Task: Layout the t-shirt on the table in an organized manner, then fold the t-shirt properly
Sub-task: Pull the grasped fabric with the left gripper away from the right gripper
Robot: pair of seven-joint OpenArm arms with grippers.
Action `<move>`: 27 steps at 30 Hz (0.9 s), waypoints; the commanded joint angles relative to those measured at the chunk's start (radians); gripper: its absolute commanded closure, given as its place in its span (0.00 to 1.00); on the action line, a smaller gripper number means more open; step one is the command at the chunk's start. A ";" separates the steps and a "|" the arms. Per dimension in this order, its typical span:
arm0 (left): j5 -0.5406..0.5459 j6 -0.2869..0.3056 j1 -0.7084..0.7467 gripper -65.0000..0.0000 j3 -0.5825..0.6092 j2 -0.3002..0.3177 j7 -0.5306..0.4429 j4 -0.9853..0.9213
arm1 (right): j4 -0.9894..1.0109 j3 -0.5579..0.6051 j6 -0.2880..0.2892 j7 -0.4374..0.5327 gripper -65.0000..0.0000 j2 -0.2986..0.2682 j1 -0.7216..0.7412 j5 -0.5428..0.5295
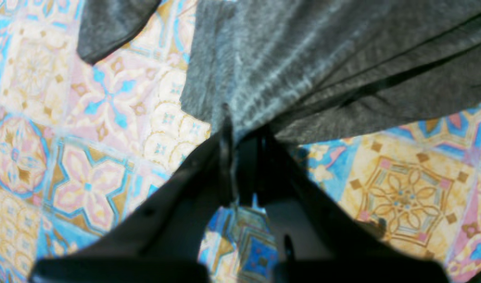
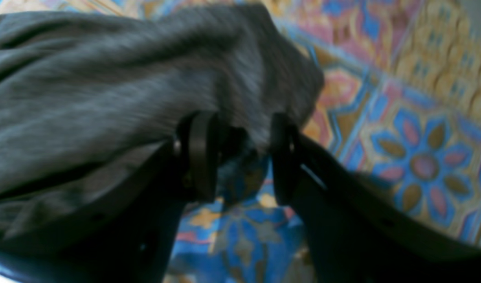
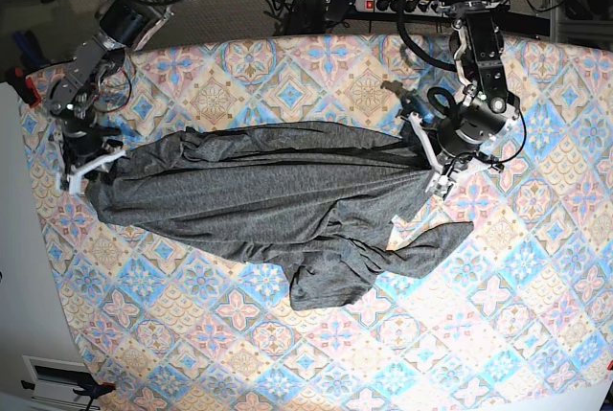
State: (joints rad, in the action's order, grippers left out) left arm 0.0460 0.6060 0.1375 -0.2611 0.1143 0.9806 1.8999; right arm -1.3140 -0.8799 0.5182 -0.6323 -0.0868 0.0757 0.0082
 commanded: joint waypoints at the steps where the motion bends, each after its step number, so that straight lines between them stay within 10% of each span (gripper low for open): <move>1: 0.004 -0.002 -0.005 1.00 -0.013 0.005 -0.013 0.033 | 0.014 -0.009 0.007 0.041 0.67 -0.017 0.017 -0.014; 27: 0.001 -0.002 0.023 1.00 -0.034 -0.001 -0.006 0.028 | 0.116 -0.034 0.176 0.001 0.67 -0.020 0.049 -0.210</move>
State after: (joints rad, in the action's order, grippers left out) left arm 0.0448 0.6056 0.1642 -0.2951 0.1112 0.9878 1.9125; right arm -1.1820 -0.9165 0.6819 -0.6579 -0.0891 0.0971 -0.1818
